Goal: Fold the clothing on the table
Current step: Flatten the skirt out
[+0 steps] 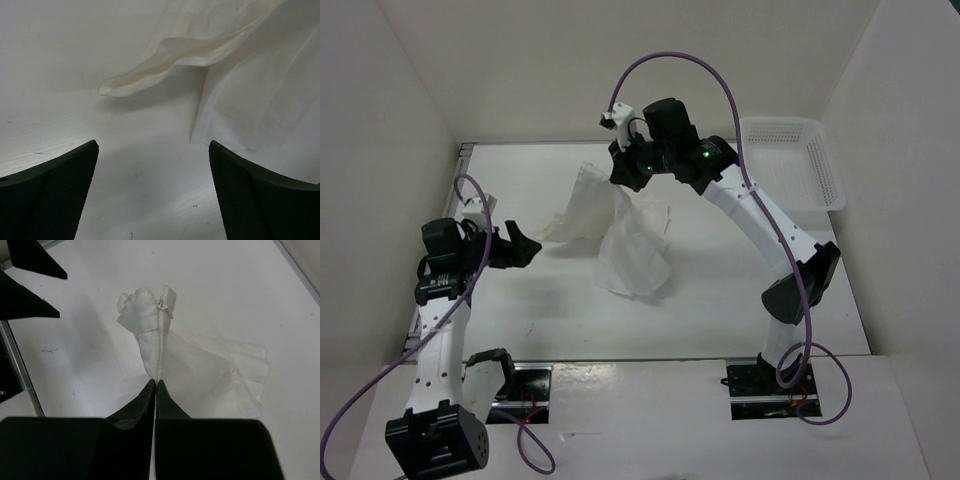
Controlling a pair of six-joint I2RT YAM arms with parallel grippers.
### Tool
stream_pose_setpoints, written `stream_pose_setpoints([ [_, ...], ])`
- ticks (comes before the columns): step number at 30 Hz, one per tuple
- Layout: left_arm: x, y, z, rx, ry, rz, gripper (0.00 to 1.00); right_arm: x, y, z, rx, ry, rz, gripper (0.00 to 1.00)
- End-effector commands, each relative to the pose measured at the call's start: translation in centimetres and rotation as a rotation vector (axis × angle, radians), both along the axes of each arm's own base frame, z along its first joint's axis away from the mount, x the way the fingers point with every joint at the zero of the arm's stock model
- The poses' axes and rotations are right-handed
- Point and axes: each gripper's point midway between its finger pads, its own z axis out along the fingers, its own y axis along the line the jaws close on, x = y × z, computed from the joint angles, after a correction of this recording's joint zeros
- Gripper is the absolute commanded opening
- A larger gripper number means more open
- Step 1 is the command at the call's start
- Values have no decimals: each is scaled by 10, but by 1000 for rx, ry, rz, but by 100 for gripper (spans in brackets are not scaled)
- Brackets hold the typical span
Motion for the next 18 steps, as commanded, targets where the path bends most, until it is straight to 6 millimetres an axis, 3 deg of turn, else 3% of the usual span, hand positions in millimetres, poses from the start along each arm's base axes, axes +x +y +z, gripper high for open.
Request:
stream_pose_setpoints([
  [1, 2, -23, -1, -110, -58, -126, 96, -13, -1, 38, 59, -57, 42, 0],
  [4, 0, -31, -8, -75, -86, -219, 96, -17, -2, 44, 70, -64, 50, 0],
  [9, 7, -20, -20, 106, -158, -281, 99, -23, -5, 51, 76, -76, 64, 0],
  [18, -6, -22, -32, 378, -315, -479, 99, -37, -3, 66, 113, -76, 122, 0],
])
